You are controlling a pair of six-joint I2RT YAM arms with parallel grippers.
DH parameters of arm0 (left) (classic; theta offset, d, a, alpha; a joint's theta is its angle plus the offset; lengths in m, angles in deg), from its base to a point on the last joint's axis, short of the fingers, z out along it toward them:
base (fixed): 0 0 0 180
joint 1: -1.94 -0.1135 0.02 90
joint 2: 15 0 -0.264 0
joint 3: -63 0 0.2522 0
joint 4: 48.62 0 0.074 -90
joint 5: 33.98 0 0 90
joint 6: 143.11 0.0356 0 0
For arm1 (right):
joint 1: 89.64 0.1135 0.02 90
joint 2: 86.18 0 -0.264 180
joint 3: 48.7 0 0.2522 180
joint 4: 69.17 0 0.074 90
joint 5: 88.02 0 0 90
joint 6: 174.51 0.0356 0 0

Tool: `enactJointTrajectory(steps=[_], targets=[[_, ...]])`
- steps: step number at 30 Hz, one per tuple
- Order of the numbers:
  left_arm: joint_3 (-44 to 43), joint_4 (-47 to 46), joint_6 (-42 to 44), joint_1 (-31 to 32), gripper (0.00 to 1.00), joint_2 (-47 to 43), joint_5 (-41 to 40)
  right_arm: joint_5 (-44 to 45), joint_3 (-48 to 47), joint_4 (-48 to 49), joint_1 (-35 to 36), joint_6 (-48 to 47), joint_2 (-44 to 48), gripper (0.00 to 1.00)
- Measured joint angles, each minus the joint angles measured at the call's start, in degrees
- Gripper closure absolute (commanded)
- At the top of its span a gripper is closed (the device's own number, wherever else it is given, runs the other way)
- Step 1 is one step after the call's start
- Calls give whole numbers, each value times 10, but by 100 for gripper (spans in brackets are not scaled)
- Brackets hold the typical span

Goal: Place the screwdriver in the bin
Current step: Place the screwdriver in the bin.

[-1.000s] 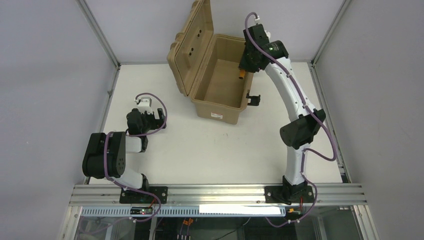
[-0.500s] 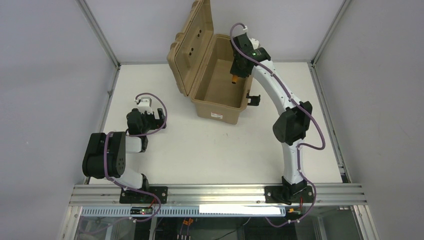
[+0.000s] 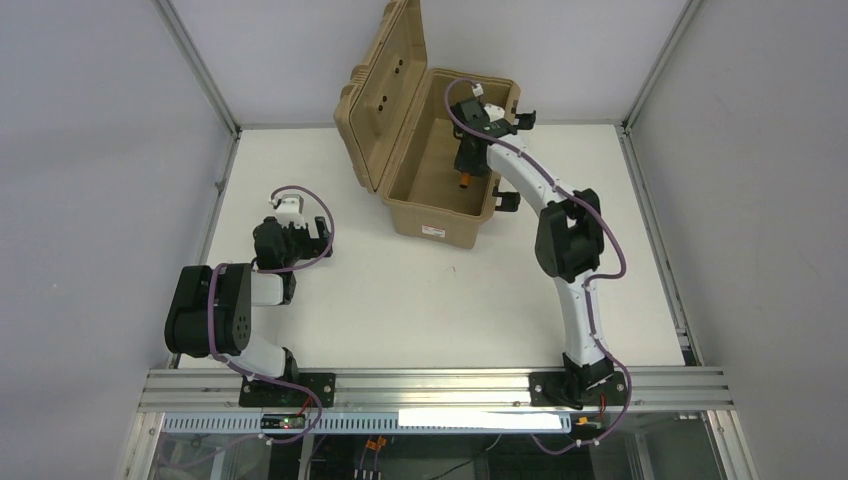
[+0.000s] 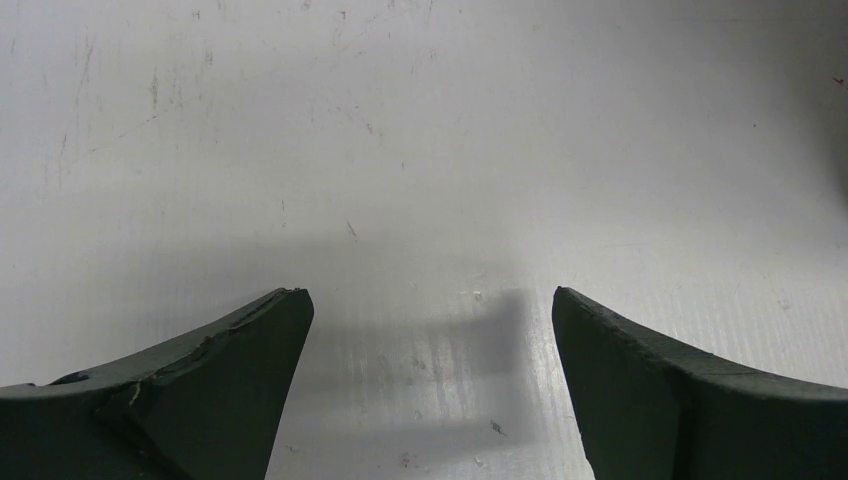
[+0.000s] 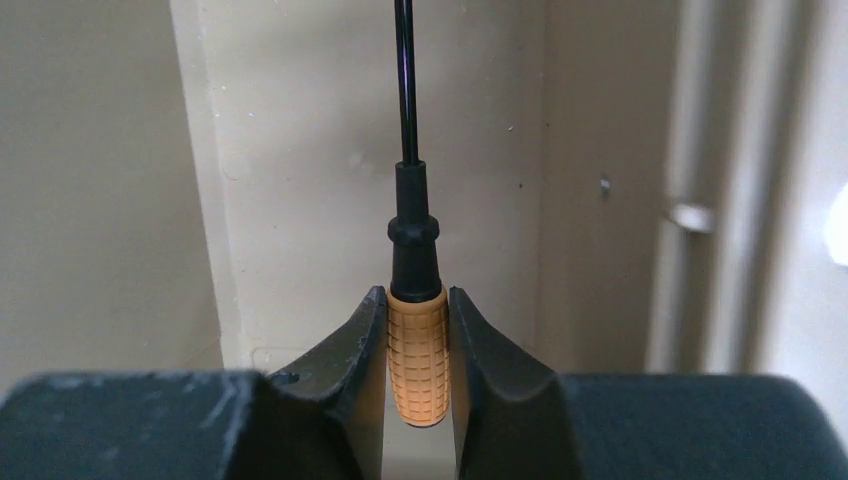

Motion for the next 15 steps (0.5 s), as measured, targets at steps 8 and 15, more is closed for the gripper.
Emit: enactJointTrajectory(steps=[8,15], targets=[[0,0,0,0,1,0,0,-3,18,30,10,10,-60,100],[0,0,0,0,1,0,0,-2,19,41,21,18,-93,95]])
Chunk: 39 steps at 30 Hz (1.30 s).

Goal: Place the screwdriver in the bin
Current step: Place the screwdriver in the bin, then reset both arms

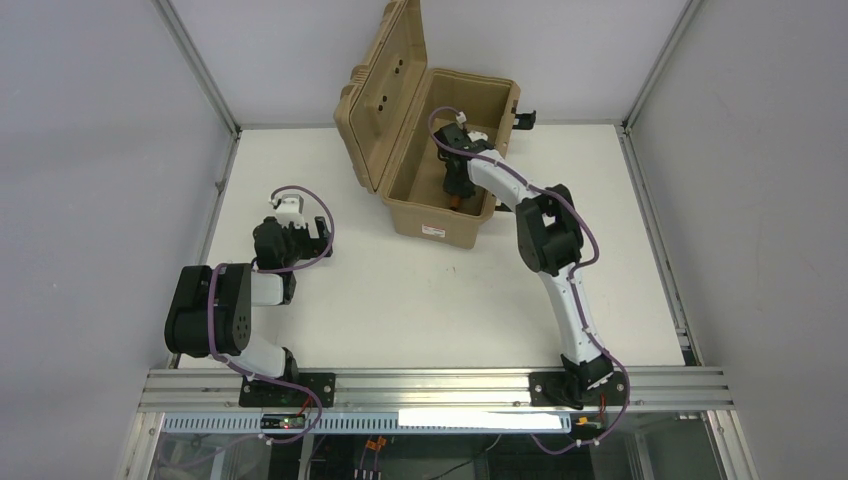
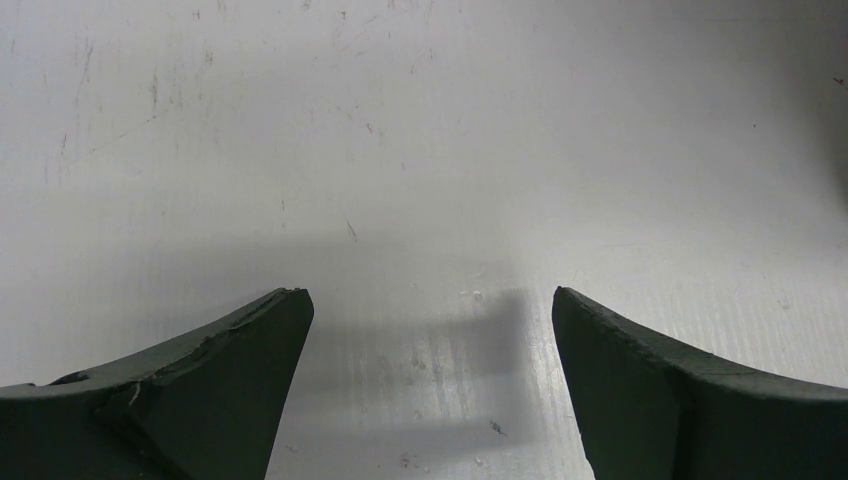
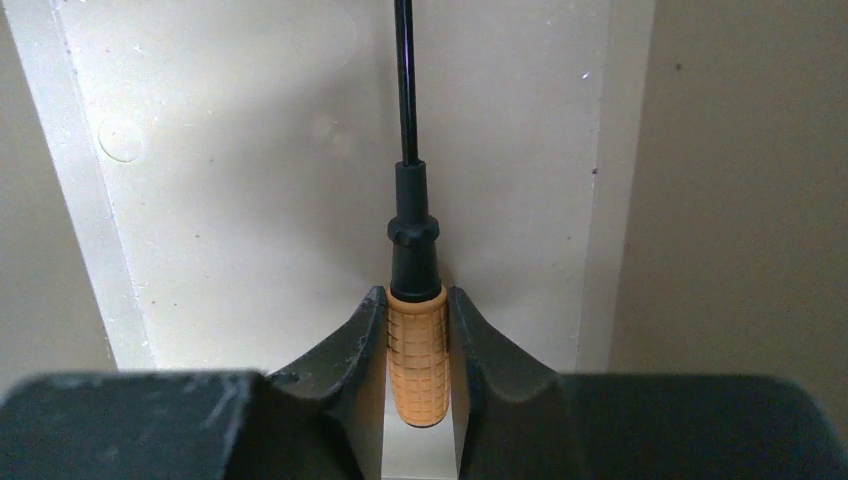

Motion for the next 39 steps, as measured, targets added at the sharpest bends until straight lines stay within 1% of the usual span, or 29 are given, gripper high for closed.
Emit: enactJointTrajectory(steps=[2,4,8,11,12,13,14,15,16,27,39], targets=[[0,0,0,0,1,0,0,0,0,2,2,2,-5,83],[0,0,0,0,1,0,0,0,1,5,2,2,-6,75],[0,0,0,0,1,0,0,0,3,8,2,1,-6,51],[0,0,0,0,1,0,0,0,3,10,2,2,-6,38],[0,0,0,0,1,0,0,0,3,10,2,2,-6,32],[0,0,0,0,1,0,0,0,3,10,2,0,-6,22],[0,0,0,0,1,0,0,0,3,10,2,1,-6,17],[0,0,0,0,1,0,0,-3,3,10,3,-4,-6,5],[0,0,0,0,1,0,0,-5,2,13,3,-5,-6,1],[0,0,0,0,1,0,0,-4,-9,5,10,-6,-6,1],[0,0,0,0,1,0,0,17,-91,-39,19,-23,-5,1]])
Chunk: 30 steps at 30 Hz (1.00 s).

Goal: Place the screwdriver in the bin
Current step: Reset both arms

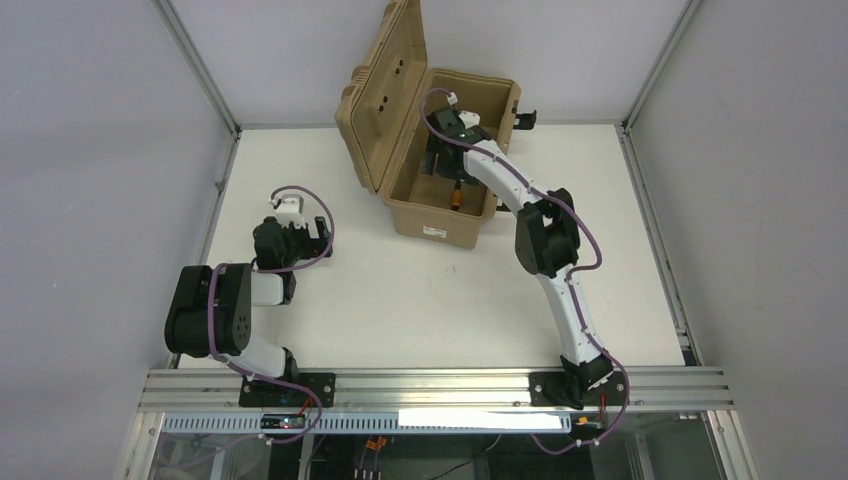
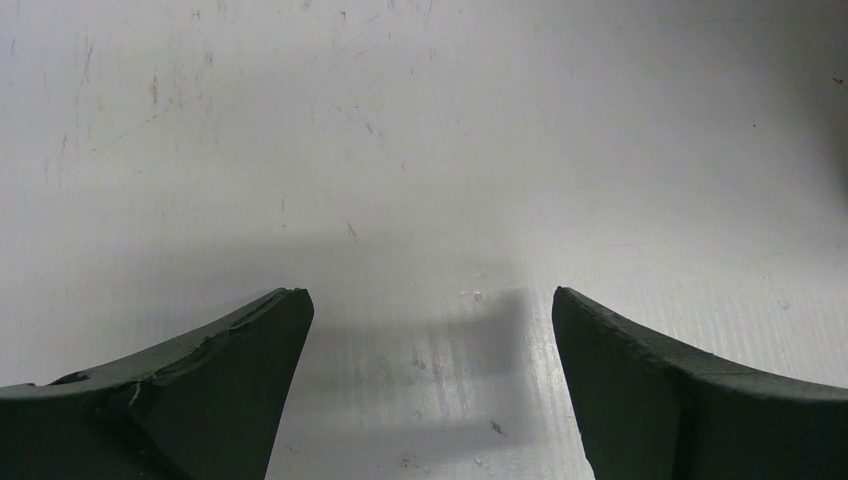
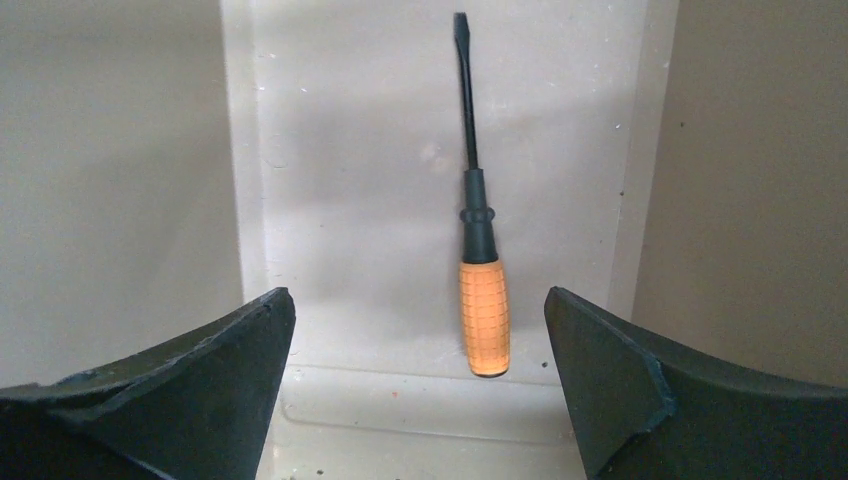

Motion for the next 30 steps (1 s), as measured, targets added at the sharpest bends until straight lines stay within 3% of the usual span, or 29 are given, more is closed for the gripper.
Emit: enactJointTrajectory(steps=[10,30], targets=[[0,0,0,0,1,0,0,12,-86,-43,8,-27,19,1],[0,0,0,0,1,0,0,41,-157,-63,23,-112,174,1]])
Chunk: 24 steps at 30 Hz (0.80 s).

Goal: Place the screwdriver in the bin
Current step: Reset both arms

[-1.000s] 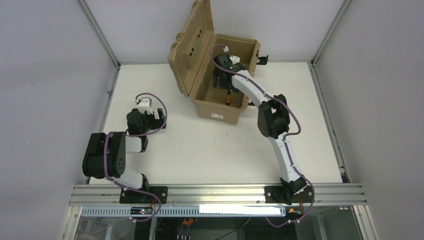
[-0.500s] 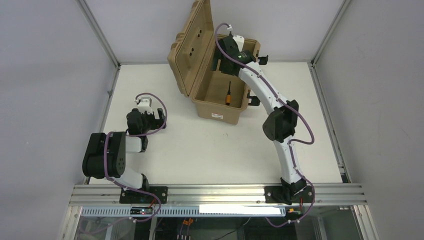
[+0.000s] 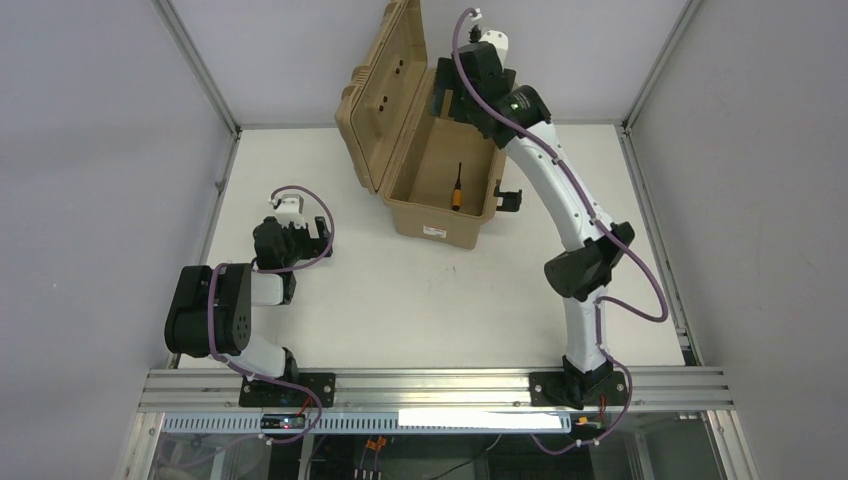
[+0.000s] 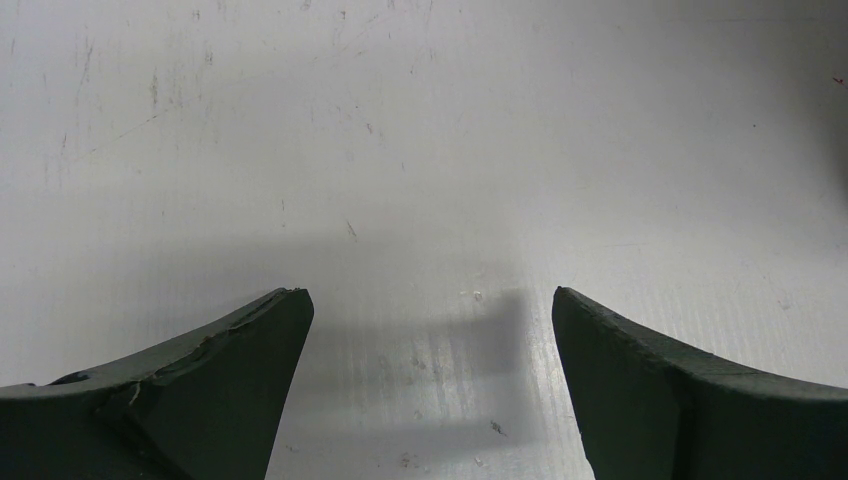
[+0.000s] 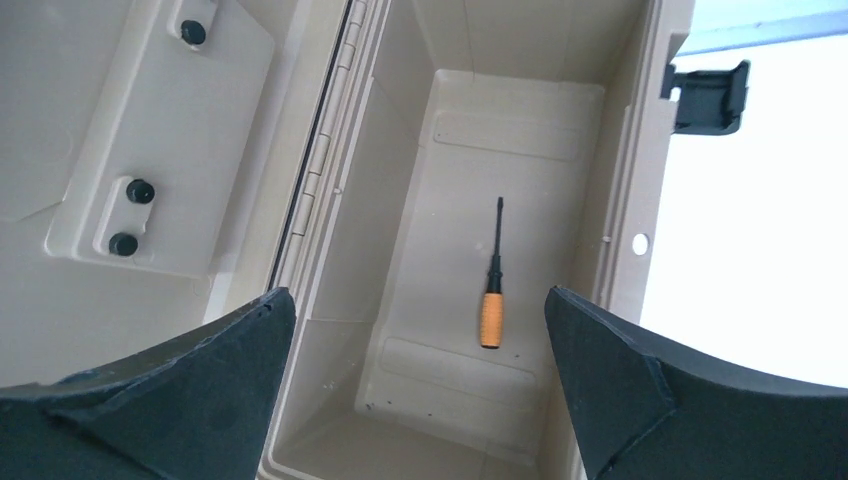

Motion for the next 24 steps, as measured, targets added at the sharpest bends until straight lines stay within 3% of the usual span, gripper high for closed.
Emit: enactJointTrajectory(steps=[10,24], targets=[[0,0,0,0,1,0,0,-36,125,37,-33,-97,129,1],[0,0,0,0,1,0,0,-188,288,74,-231,-169,281,1]])
